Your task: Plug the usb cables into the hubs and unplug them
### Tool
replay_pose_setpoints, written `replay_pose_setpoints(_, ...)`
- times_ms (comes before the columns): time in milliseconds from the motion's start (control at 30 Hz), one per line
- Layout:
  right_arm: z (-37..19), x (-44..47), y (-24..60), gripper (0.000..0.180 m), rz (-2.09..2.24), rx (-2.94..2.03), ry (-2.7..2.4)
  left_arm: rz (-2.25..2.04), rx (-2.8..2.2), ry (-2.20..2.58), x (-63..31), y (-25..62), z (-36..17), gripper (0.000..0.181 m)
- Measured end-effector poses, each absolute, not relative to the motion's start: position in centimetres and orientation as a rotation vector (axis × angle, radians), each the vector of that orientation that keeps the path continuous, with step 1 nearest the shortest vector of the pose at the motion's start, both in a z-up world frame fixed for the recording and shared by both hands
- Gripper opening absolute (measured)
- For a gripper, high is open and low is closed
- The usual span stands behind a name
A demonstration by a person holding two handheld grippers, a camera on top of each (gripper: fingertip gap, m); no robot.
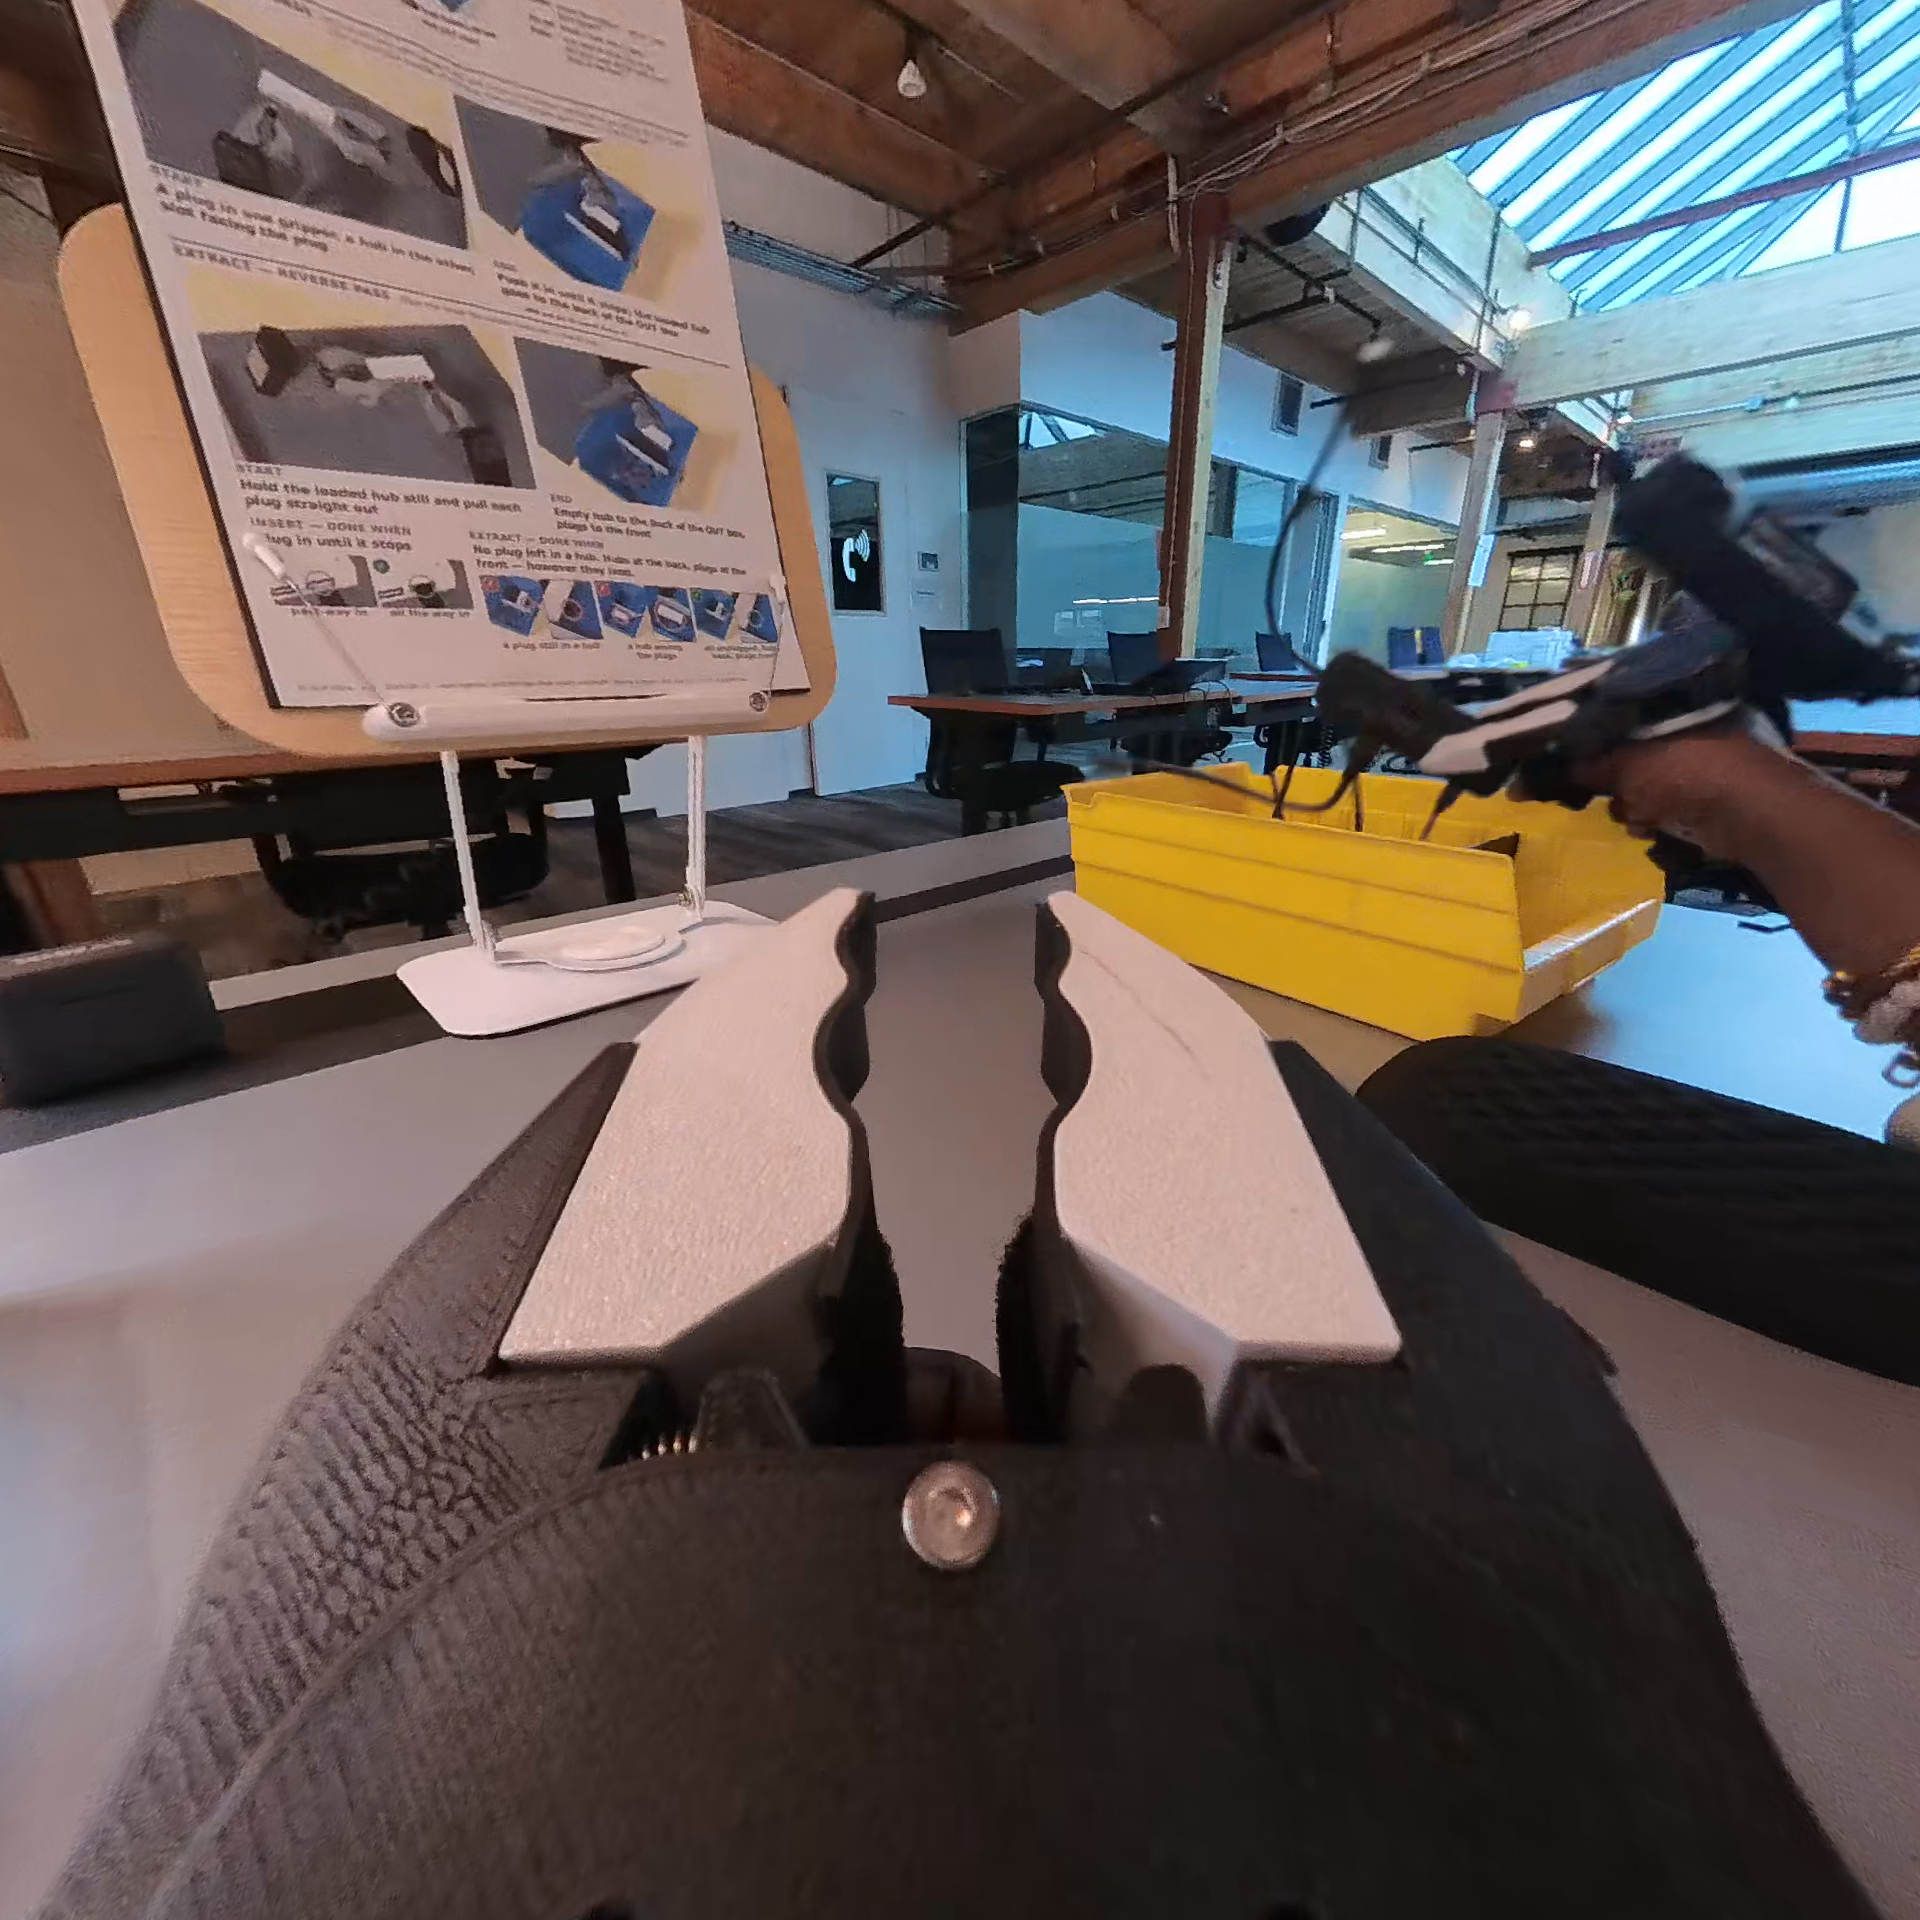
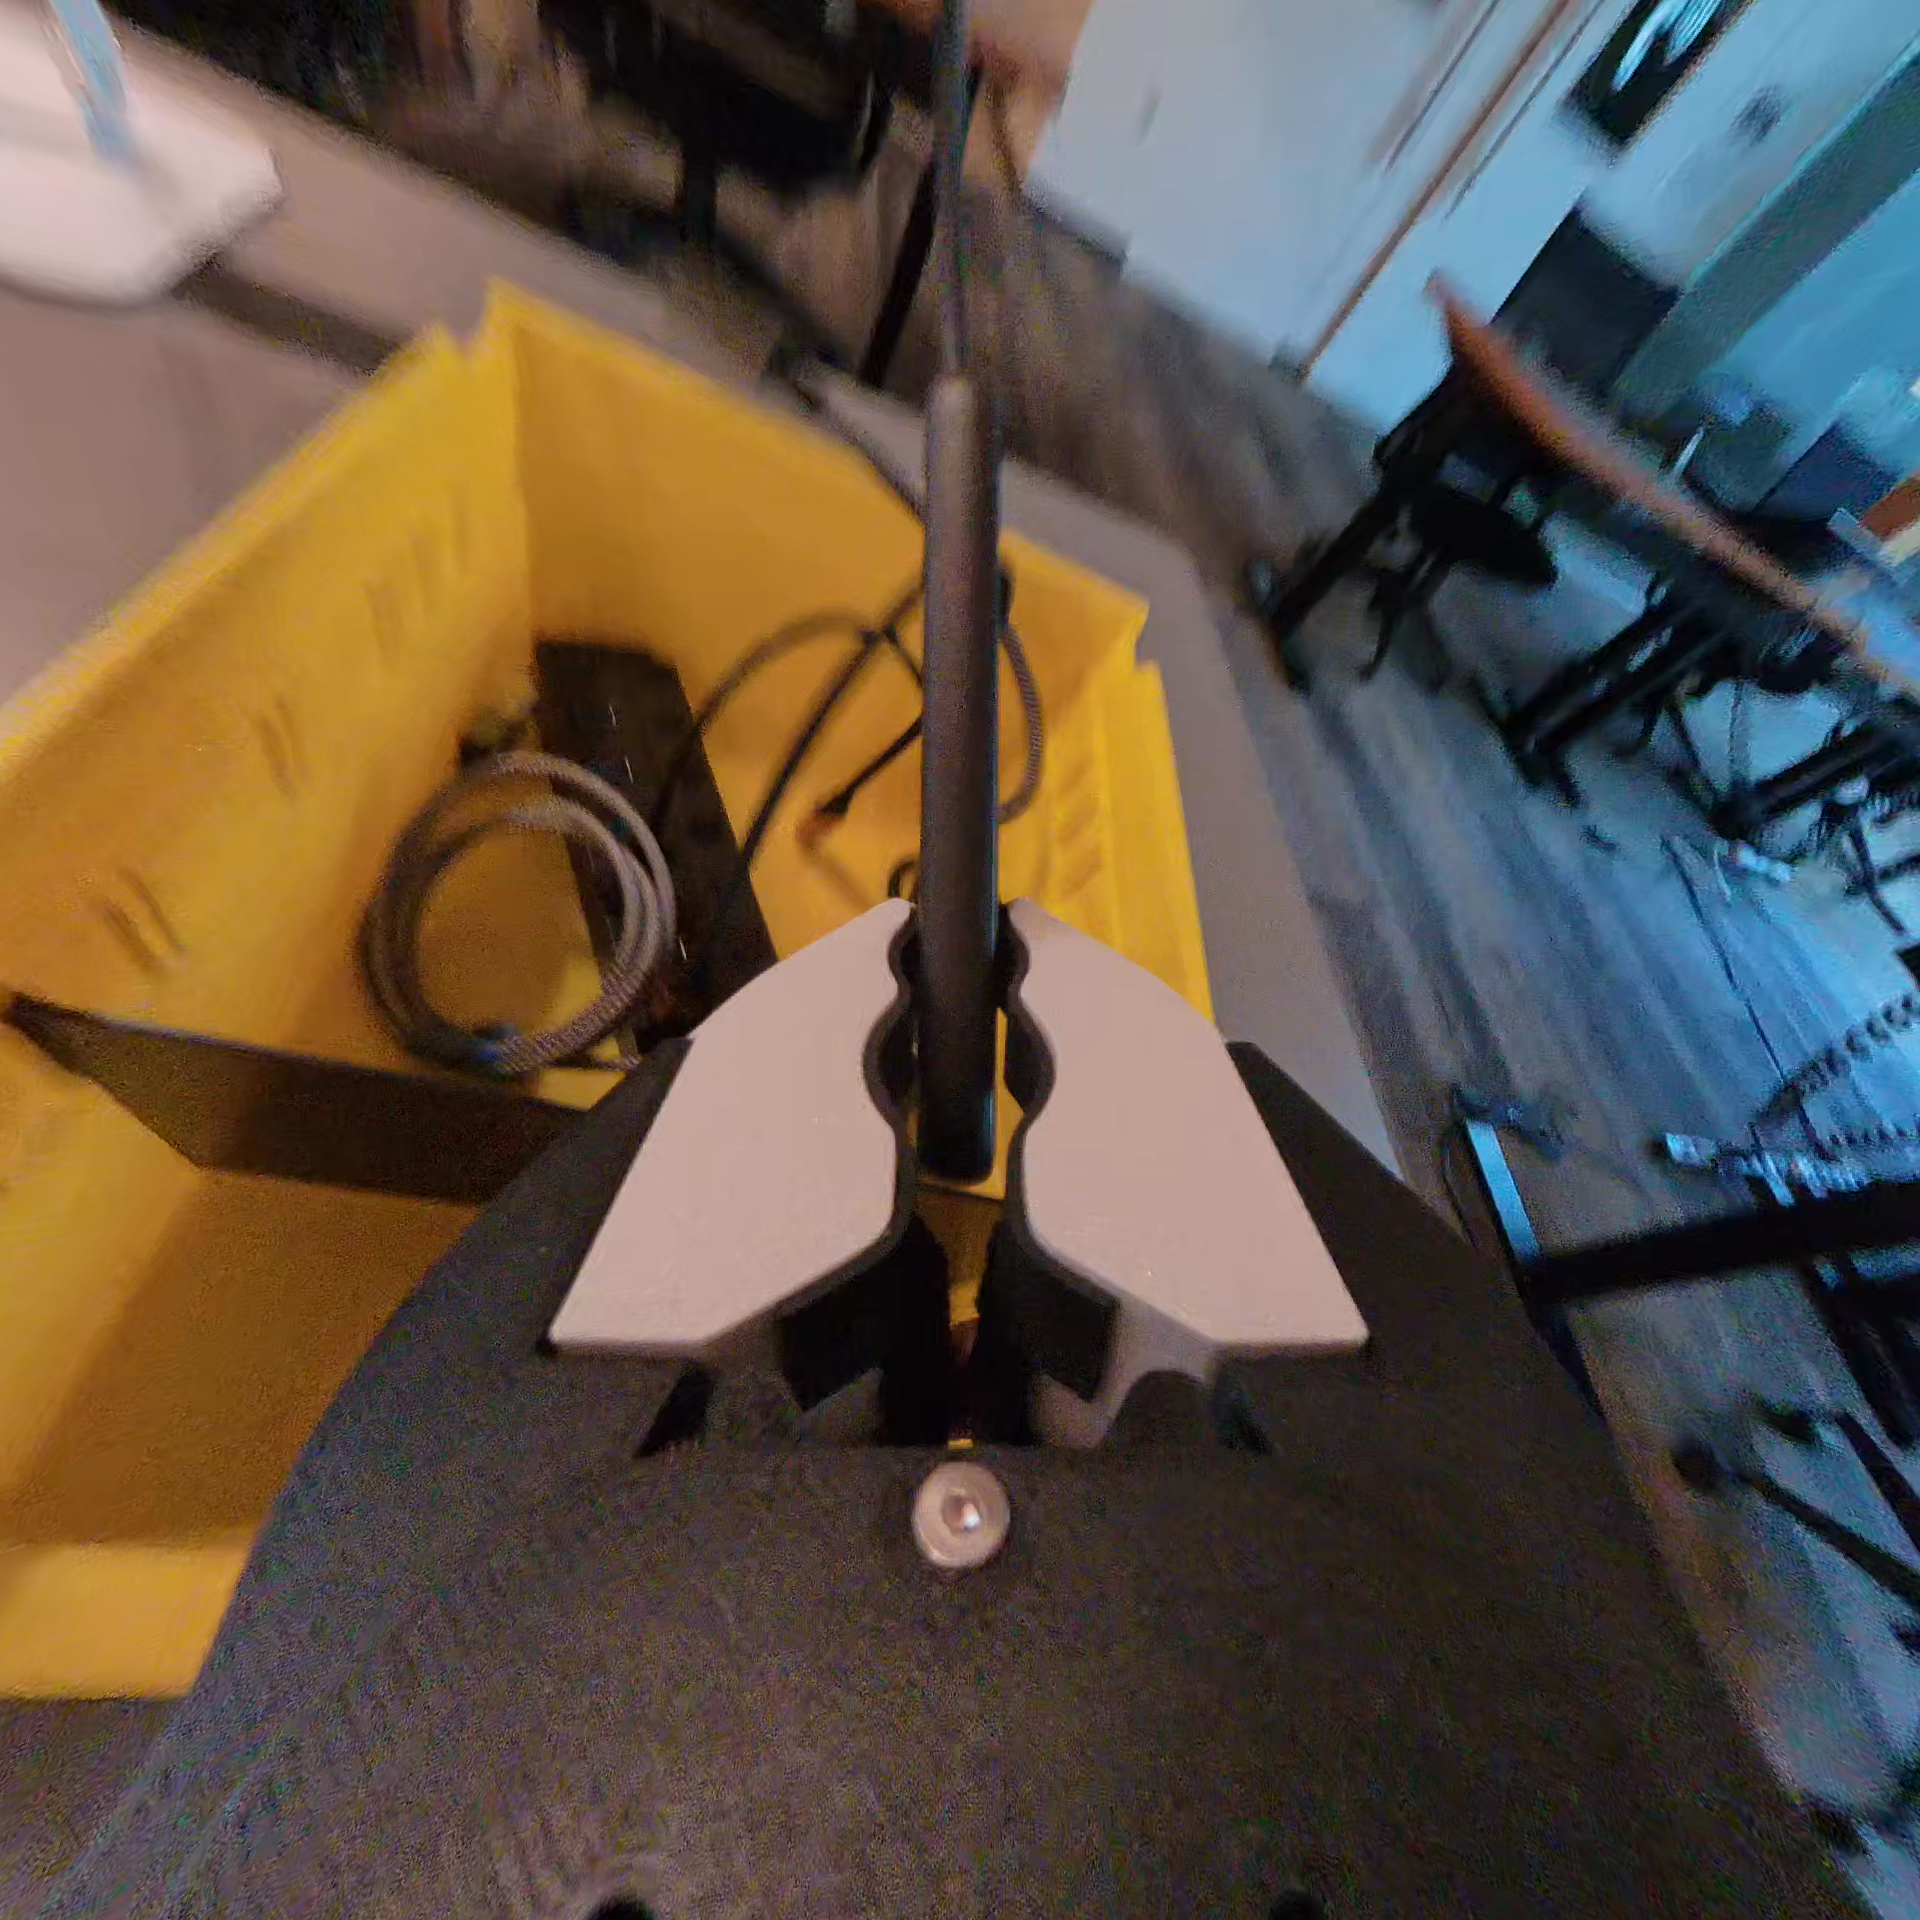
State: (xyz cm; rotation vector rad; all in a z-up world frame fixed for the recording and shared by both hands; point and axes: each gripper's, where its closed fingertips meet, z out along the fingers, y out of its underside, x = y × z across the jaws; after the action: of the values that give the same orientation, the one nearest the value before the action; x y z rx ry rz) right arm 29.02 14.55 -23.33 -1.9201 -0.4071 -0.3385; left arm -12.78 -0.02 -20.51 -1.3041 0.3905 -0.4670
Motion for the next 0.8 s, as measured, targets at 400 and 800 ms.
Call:
replay_pose_setpoints(400,-21.7,25.9,13.0,0.064,-0.231,-1.827,-0.473,-0.437,-1.305,0.427,-12.4,-0.1,-20.8,0.029)
replay_pose_setpoints(800,-29.2,15.9,5.7,0.052,-0.046,-1.971,-0.775,-0.443,-1.292,0.398,-12.7,-0.1,-20.6,0.029)
